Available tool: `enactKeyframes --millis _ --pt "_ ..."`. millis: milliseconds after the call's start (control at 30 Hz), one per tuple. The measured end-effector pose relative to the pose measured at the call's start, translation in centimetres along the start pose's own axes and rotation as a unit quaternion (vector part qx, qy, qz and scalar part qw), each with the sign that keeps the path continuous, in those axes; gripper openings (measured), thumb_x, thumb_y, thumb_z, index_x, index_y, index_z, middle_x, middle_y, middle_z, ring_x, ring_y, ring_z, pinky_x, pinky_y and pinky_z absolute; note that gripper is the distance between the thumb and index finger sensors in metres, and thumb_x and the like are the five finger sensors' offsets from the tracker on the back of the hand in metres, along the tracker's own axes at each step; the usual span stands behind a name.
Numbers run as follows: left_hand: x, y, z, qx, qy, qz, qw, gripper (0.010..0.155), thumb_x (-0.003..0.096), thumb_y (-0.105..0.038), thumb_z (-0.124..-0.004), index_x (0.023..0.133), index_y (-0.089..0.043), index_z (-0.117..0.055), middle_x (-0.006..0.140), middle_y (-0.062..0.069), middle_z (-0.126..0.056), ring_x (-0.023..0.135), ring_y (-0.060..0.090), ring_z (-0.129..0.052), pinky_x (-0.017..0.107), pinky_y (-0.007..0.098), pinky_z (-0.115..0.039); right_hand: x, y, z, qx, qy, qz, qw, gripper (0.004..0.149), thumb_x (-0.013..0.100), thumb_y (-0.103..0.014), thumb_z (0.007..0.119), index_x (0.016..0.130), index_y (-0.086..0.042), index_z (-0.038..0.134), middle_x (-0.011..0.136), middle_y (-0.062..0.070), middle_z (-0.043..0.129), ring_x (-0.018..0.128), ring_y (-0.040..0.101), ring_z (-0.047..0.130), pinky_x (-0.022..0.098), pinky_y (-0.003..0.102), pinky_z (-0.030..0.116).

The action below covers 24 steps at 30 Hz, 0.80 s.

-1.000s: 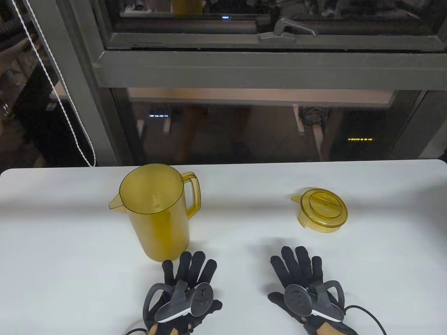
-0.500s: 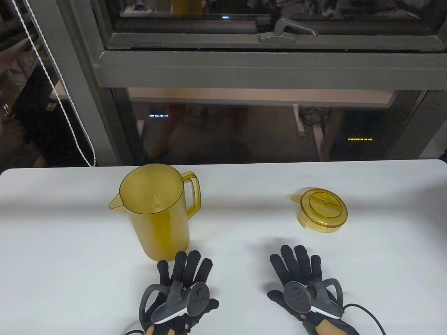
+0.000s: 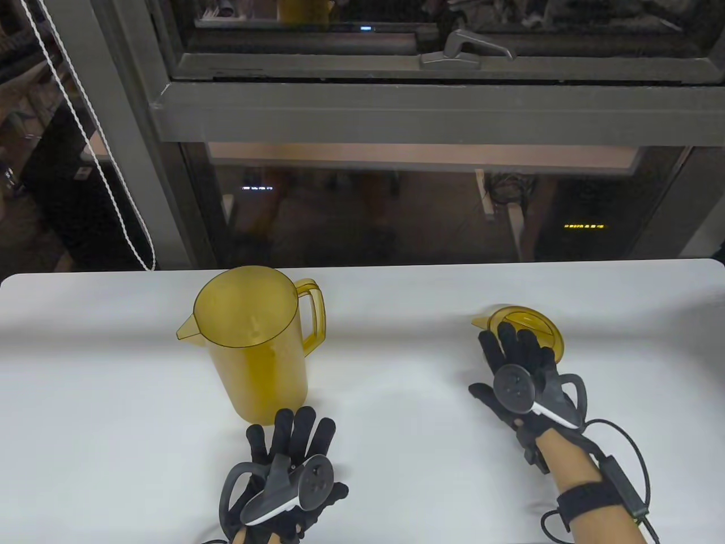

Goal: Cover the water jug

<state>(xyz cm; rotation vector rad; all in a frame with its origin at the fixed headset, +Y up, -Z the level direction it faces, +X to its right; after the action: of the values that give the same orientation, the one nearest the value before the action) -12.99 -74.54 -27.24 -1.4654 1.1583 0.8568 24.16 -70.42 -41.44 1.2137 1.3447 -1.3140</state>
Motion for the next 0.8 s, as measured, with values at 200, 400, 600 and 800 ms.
enactKeyframes --millis 200,400,600,800 --pt "0.3 0.6 -0.5 -0.002 0.012 0.018 1.0 0.092 0.0398 -0.07 -0.051 0.101 -0.033 0.006 0.112 0.009 0.014 0.104 0.041 0.007 0.068 0.075 -0.006 4.2 4.1 -1.1 0.009 0.001 0.086 0.996 0.081 0.046 -0.054 0.073 0.109 -0.023 0.033 0.115 0.017 0.052 0.062 0.03 0.095 0.052 0.048 0.082" --pt "0.4 0.8 -0.7 -0.005 0.015 0.023 1.0 0.092 0.0399 -0.07 -0.052 0.101 -0.033 0.005 0.112 0.009 0.014 0.104 0.041 0.006 0.068 0.075 -0.007 6.2 5.5 0.5 -0.052 -0.028 0.124 0.99 0.061 0.045 -0.042 0.083 0.1 -0.022 0.065 0.1 0.009 0.081 0.034 0.015 0.1 0.033 0.036 0.089" --pt "0.8 0.5 -1.1 -0.002 0.026 0.018 0.999 0.092 0.0399 -0.07 -0.052 0.101 -0.033 0.005 0.112 0.009 0.014 0.104 0.041 0.006 0.068 0.075 -0.007 7.3 6.6 2.5 -0.06 -0.059 0.138 0.987 0.06 0.045 -0.037 0.085 0.099 -0.022 0.066 0.101 0.007 0.08 0.031 0.014 0.098 0.032 0.035 0.089" --pt "0.8 0.5 -1.2 0.001 0.029 0.018 0.999 0.092 0.0399 -0.07 -0.052 0.102 -0.033 0.005 0.112 0.009 0.014 0.105 0.041 0.005 0.068 0.075 -0.007 8.4 7.4 2.9 -0.039 -0.102 0.151 0.983 0.063 0.043 -0.035 0.087 0.1 -0.022 0.065 0.101 0.005 0.081 0.028 0.012 0.096 0.031 0.035 0.088"
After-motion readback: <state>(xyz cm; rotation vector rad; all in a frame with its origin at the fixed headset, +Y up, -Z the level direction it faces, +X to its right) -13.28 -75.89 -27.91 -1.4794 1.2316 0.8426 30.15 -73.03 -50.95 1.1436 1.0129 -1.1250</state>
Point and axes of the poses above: the tracker on the back of each hand, its own y axis roughly to the little-finger side, its own x axis roughly from the wrist to the fingertips, z = x × y, the point moved 1 cm from there along x, roughly from the wrist to the fingertips
